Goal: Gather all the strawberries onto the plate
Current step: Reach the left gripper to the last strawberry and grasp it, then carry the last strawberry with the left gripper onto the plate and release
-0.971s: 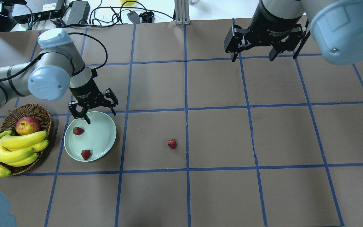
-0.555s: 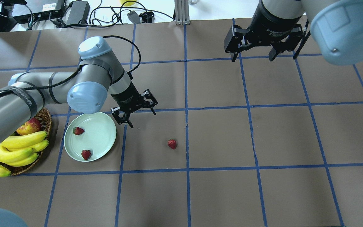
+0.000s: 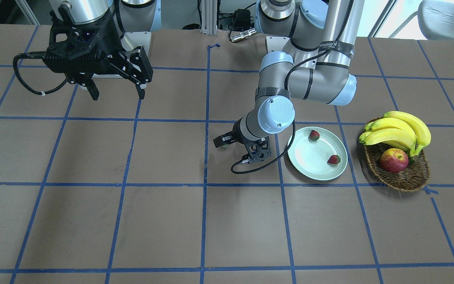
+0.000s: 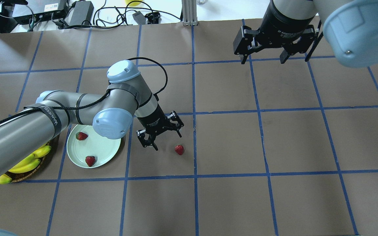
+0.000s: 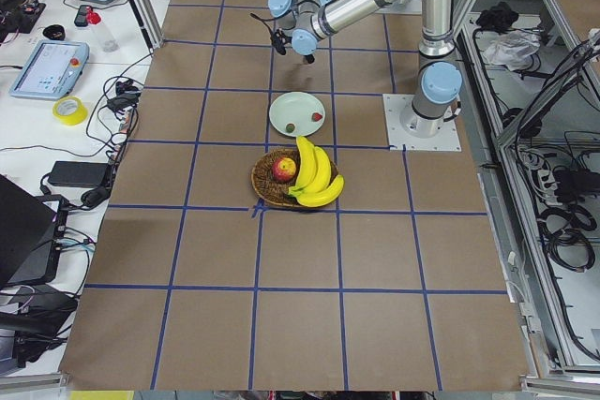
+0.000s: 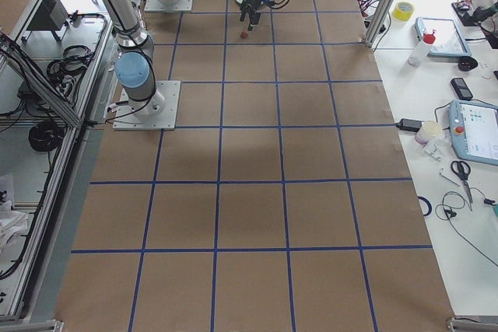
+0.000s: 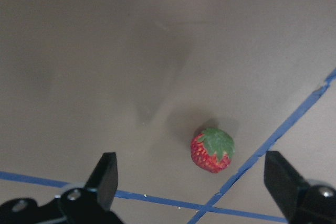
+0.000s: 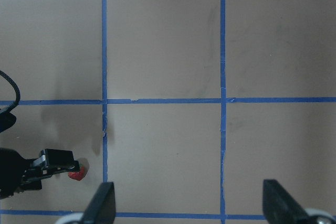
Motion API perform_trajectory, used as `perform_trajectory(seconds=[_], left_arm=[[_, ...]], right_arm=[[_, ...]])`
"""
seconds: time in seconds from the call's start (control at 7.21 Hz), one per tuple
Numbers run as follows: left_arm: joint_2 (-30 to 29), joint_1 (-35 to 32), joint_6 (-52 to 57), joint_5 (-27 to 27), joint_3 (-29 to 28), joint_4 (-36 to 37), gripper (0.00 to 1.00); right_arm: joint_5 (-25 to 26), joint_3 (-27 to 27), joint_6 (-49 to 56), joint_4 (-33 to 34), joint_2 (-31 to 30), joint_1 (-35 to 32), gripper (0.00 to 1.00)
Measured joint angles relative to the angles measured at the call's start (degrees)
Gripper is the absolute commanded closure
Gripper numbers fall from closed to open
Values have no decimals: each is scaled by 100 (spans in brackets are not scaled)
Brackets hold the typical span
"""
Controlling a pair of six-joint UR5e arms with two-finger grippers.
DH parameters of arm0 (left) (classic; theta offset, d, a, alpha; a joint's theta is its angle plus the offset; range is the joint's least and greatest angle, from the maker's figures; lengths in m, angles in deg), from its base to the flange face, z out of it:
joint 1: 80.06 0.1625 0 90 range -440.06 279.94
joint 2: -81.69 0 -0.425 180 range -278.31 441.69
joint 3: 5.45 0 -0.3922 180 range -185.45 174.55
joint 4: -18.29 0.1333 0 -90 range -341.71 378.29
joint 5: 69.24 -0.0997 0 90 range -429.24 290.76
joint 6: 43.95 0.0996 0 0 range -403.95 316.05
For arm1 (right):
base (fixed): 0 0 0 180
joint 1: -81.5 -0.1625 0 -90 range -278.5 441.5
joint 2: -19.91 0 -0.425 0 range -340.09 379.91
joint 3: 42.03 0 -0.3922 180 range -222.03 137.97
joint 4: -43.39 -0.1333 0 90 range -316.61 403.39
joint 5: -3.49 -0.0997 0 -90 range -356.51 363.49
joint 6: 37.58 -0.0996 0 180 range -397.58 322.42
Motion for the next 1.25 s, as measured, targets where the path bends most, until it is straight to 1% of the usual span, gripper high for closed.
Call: perform_trajectory(seconds=[0.28, 0.55, 0.69, 0.83, 0.97, 1.11, 1.25], left_arm=[[-141, -34, -28, 32, 97, 15, 100], [-203, -38, -162, 45, 87, 29, 100], [-184, -35, -276, 28, -21, 18, 100], [-137, -17, -325, -112, -272, -73, 100], [-104, 10, -310, -514, -637, -326, 100], [-74, 104, -162, -1096, -968, -677, 100], [-22, 403, 337, -1693, -1163, -1044, 100]], right_arm=[[7, 0, 0, 0, 0, 0, 0], [-4, 0, -2, 0, 0, -6, 0], [-10, 2, -6, 0, 0, -8, 0], [-8, 5, -8, 0, 0, -8, 0], [-4, 7, -9, 0, 0, -9, 0], [-4, 8, -9, 0, 0, -9, 0], [-4, 11, -9, 0, 0, -11, 0]])
